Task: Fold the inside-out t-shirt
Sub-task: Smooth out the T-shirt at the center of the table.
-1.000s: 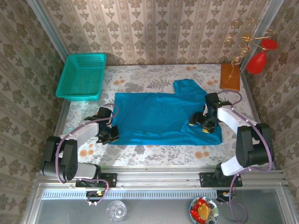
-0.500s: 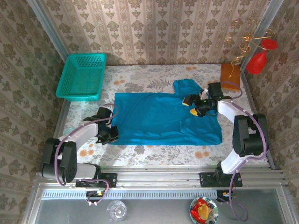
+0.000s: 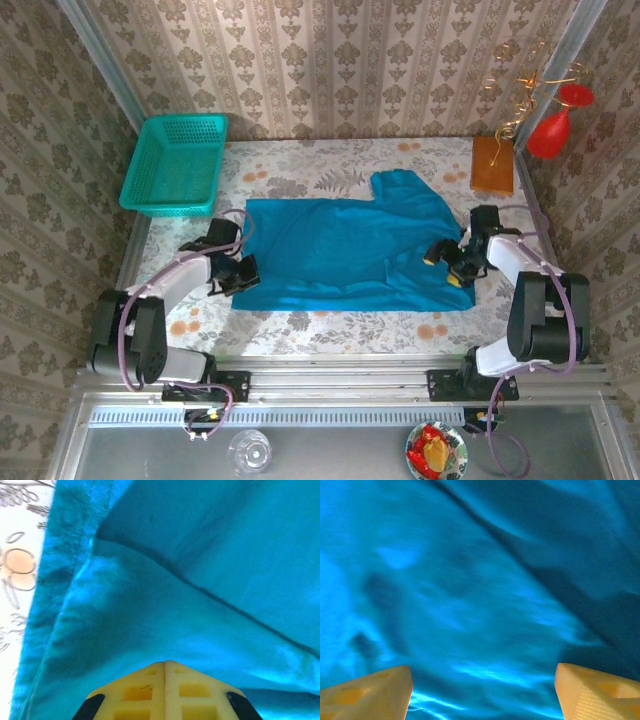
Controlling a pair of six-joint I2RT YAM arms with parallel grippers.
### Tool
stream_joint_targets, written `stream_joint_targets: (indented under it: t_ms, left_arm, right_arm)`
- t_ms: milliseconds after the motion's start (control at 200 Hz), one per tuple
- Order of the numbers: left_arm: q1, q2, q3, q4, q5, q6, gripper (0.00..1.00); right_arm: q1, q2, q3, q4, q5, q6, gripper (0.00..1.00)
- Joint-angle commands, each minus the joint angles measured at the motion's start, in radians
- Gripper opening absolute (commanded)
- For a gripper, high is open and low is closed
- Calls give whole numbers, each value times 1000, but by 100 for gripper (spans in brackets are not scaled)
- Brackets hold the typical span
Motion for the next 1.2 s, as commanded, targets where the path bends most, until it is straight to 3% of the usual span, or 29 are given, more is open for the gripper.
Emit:
stream_joint_targets:
  t_ms: [0,135,380,560,650,890,1000,1110,1195]
  left_arm:
    - [28,57,-23,15,31,-8,5]
    - [76,60,-84,28,22,-23,6]
    - [84,-4,-71,-38,-25,-7,6]
    - [54,-75,-4,-38,40,48,11]
    - [18,-81,62,-76,47,87,12]
    - [-83,-5,184,-146,37,128,9]
    - [-140,44,226,-147,57,179,10]
    - [-187,95,276,-144,133,309,15]
    - [-227,136,345,-200,131,456,19]
  right_arm:
    - [-43,-41,-70,-15,87,68,78]
    - [-101,-105,-166,10,197,181,79]
    - [-141,-219,-179,-21,234,204,78]
    - [-108,-302,-99,-42,23,38,66]
    - [-28,-301,-39,-58,-58,-58,62]
    - [293,-209,69,5,-38,-282,45]
    - [421,-133,106,33,-32,-430,43]
    - [514,11,200,-57,-19,-592,41]
    - [553,101,267,-132,31,-672,38]
